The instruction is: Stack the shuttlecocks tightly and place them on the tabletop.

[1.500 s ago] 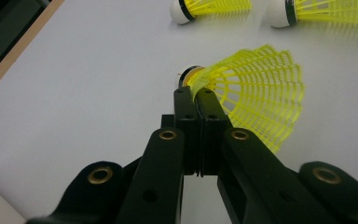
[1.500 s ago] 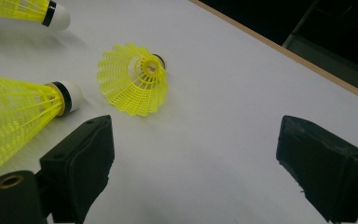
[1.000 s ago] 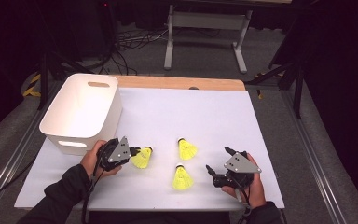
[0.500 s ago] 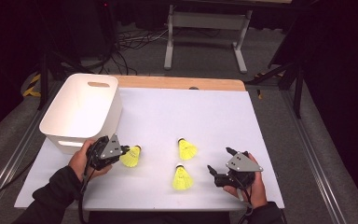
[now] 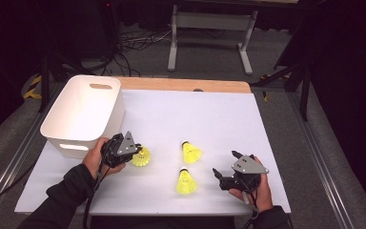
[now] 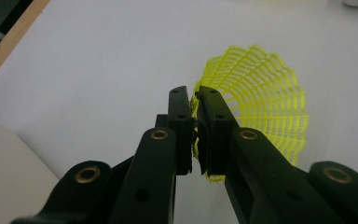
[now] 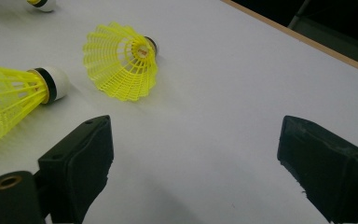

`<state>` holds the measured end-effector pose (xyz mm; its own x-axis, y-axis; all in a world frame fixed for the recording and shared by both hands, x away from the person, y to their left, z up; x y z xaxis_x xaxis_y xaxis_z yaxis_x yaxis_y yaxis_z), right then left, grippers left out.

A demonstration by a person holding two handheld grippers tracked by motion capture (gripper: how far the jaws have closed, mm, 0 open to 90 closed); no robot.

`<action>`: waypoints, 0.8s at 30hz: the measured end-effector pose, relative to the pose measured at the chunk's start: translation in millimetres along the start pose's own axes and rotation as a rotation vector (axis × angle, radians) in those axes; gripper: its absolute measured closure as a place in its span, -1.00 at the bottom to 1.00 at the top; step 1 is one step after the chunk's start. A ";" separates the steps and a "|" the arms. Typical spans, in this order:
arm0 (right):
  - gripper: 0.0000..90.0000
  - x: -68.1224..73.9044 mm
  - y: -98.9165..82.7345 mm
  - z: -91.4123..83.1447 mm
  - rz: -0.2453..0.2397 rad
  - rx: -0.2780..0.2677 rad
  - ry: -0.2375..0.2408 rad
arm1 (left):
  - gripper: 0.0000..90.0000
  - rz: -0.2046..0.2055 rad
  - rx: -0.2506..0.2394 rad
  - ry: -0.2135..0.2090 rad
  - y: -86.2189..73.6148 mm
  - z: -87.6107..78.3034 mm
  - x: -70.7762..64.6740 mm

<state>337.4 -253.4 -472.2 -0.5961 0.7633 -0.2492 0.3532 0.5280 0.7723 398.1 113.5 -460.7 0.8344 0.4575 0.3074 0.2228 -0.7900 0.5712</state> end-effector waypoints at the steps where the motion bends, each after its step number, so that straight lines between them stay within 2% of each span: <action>1: -0.75 0.0 -0.4 0.1 0.003 0.002 0.002 | 0.86 -0.003 0.003 -0.004 1.8 0.5 0.3; 4: -0.75 -1.3 -1.4 0.8 0.006 0.004 0.003 | 0.83 -0.007 -0.006 -0.004 12.2 6.0 1.7; 6: -0.75 -1.8 -1.7 0.6 0.012 0.004 0.003 | 0.82 -0.008 -0.010 -0.020 18.1 10.6 2.5; 10: -0.74 -1.8 -1.2 0.1 0.008 -0.004 0.008 | 0.93 -0.001 0.004 -0.015 29.8 18.2 4.3; 11: -0.74 -1.5 -1.3 0.4 0.010 -0.002 0.012 | 0.96 0.003 0.018 0.011 34.3 20.6 5.6; 14: -0.74 -1.7 -1.6 0.7 0.013 0.000 0.011 | 0.97 -0.004 0.039 0.031 42.9 25.0 8.9; 17: -0.74 -3.3 -1.9 -0.3 0.019 -0.007 0.011 | 0.97 0.012 0.066 0.064 49.8 29.3 12.9; 21: -0.74 -4.2 -2.3 0.2 0.019 -0.008 0.013 | 0.97 0.001 0.069 0.062 57.0 29.8 21.7; 24: -0.74 -3.1 -2.4 1.0 0.015 -0.003 0.017 | 0.97 -0.009 0.098 0.088 59.4 35.8 22.3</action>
<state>339.0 -256.7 -473.8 -0.6030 0.7645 -0.2278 0.3601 0.5157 0.7774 447.9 62.2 -447.1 0.7859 0.4950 0.3707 0.2815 -0.8201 0.4982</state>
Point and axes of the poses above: each handheld gripper's, and its own axes: z roughly forward along the jaws, y roughly out of its top, x roughly to its left, the point moved 3 cm from there along z, roughly forward along the jaws, and after that the axes turned 7 degrees about x, right-handed, at the moved point
